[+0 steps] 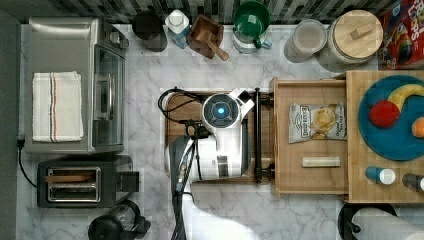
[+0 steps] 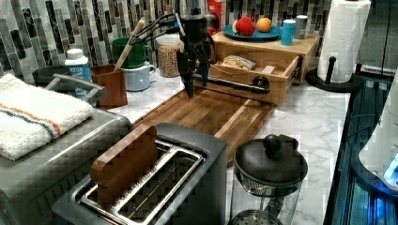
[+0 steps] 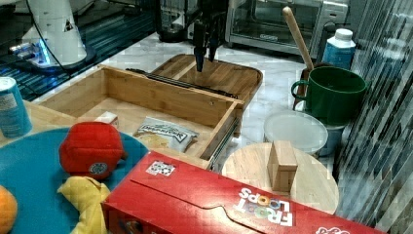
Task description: Close the drawer.
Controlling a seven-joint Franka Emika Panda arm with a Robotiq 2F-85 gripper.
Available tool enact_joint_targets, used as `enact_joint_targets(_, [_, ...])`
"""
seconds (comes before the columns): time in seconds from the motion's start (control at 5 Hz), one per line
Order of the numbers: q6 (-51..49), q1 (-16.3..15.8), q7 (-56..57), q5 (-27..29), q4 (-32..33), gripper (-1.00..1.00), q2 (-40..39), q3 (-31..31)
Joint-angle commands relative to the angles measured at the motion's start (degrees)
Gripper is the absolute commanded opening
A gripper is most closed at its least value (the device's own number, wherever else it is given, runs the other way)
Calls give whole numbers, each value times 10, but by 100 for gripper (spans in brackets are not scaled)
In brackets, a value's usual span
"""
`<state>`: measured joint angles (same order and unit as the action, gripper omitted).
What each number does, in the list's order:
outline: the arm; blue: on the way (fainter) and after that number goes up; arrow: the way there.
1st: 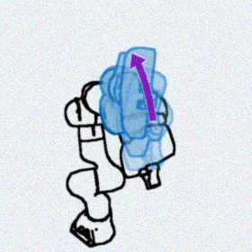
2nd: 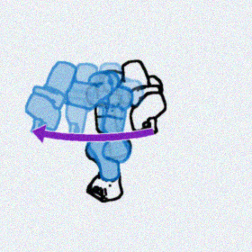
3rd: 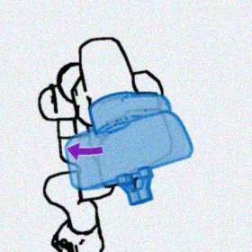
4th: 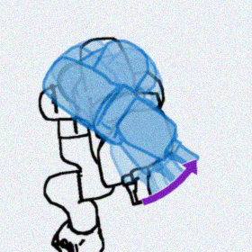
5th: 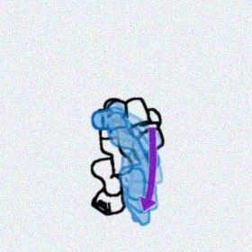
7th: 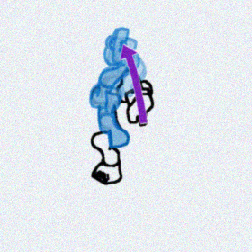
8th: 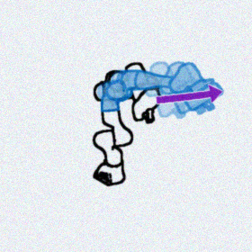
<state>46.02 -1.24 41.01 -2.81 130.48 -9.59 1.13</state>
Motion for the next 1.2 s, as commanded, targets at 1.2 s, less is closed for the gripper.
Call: enact_joint_targets(1.2, [18, 89, 186, 3, -47, -100, -36, -45])
